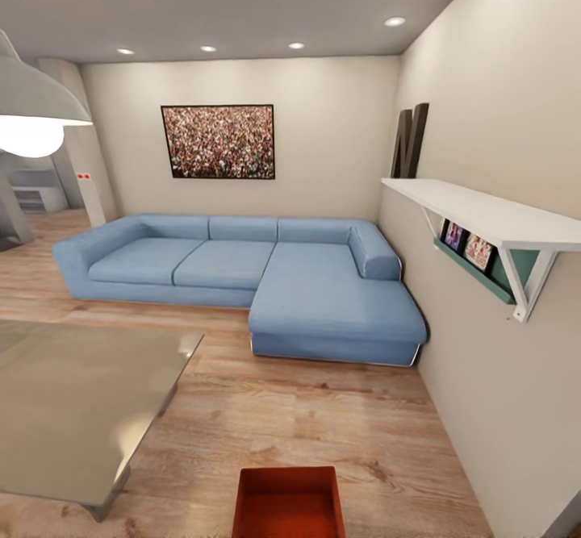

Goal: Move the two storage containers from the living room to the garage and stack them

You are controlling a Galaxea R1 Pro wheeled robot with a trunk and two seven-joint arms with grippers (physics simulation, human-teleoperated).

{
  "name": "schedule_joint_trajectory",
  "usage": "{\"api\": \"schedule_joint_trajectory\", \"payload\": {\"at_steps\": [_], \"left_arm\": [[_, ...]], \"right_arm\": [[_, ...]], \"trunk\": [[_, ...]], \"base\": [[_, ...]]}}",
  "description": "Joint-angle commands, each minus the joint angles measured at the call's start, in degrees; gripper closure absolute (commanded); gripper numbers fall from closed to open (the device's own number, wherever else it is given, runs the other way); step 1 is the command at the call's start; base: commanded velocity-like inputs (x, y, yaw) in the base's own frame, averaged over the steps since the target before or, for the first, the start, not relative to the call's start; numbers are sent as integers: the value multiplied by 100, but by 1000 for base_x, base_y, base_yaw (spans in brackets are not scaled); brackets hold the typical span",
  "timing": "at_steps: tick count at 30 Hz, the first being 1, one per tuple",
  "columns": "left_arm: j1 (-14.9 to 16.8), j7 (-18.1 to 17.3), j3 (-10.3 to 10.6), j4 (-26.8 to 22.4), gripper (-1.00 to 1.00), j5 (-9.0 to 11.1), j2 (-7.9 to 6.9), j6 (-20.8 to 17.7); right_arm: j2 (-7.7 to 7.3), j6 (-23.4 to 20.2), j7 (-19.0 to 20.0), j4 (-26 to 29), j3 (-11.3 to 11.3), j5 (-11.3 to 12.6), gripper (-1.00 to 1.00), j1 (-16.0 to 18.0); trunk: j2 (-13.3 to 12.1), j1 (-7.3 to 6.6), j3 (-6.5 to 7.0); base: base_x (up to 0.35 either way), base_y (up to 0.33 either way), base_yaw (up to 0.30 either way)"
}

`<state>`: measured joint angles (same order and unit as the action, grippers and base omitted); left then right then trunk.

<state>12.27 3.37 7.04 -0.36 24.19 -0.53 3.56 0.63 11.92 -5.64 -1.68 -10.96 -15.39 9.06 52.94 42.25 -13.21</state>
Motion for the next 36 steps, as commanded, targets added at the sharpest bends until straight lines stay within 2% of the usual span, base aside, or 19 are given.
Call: {"api": "schedule_joint_trajectory", "payload": {"at_steps": [1,36], "left_arm": [[3,15,50,1,-100,42,0,13],[3,15,52,1,-100,42,0,13]], "right_arm": [[2,30,-29,-18,-47,-61,-100,8],[-9,21,40,-17,-47,-69,-100,7]], "trunk": [[6,0,-17],[6,0,-339]], "base": [[0,0,0],[0,0,0]]}}
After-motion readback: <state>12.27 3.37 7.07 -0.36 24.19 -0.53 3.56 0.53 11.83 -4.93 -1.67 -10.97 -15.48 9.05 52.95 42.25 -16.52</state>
